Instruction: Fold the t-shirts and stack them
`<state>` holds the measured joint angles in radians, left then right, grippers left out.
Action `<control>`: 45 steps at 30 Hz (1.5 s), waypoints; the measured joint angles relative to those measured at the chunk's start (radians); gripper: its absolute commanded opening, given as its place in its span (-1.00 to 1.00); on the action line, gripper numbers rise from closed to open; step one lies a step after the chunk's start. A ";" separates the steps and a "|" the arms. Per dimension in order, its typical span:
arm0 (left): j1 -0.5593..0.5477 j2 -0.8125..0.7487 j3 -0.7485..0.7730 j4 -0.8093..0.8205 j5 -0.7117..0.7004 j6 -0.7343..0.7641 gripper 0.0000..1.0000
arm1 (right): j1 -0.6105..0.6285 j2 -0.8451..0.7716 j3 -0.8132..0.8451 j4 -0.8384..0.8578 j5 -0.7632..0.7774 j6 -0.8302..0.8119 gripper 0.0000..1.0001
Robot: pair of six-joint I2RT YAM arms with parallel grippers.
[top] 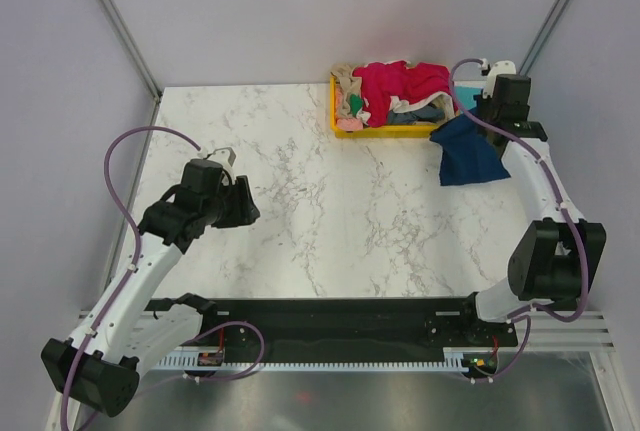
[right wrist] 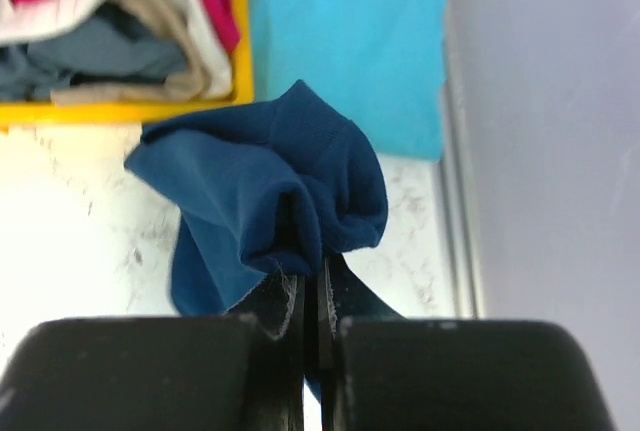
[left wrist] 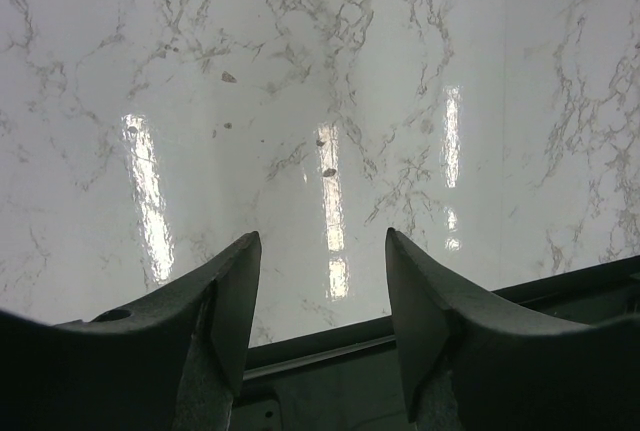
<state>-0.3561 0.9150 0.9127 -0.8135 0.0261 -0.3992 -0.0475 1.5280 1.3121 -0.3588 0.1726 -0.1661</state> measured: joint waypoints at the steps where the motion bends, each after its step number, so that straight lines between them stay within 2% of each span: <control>1: 0.000 0.000 0.000 0.001 0.000 0.000 0.19 | -0.014 0.000 0.018 -0.002 -0.006 -0.007 -1.00; 10: 0.000 0.000 -0.003 0.001 0.000 0.000 0.18 | -0.033 0.030 0.265 -0.003 -0.041 -0.049 -1.00; 22: 0.000 0.000 -0.003 0.001 -0.001 0.000 0.17 | -0.036 0.151 0.464 -0.027 -0.061 -0.047 -1.00; 31: 0.000 0.000 -0.003 0.001 -0.001 0.000 0.17 | -0.051 0.176 0.465 -0.050 -0.068 -0.036 -1.00; 39: 0.000 0.003 -0.003 0.001 -0.001 0.000 0.15 | -0.073 0.175 0.386 -0.037 -0.092 -0.020 -1.00; 45: 0.000 0.011 -0.003 0.001 -0.001 0.000 0.15 | -0.121 0.197 0.360 0.030 -0.124 -0.008 -1.00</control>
<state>-0.3561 0.9260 0.9092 -0.8127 0.0254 -0.3996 -0.1688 1.7252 1.6722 -0.3286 0.0486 -0.1741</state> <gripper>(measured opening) 0.578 0.033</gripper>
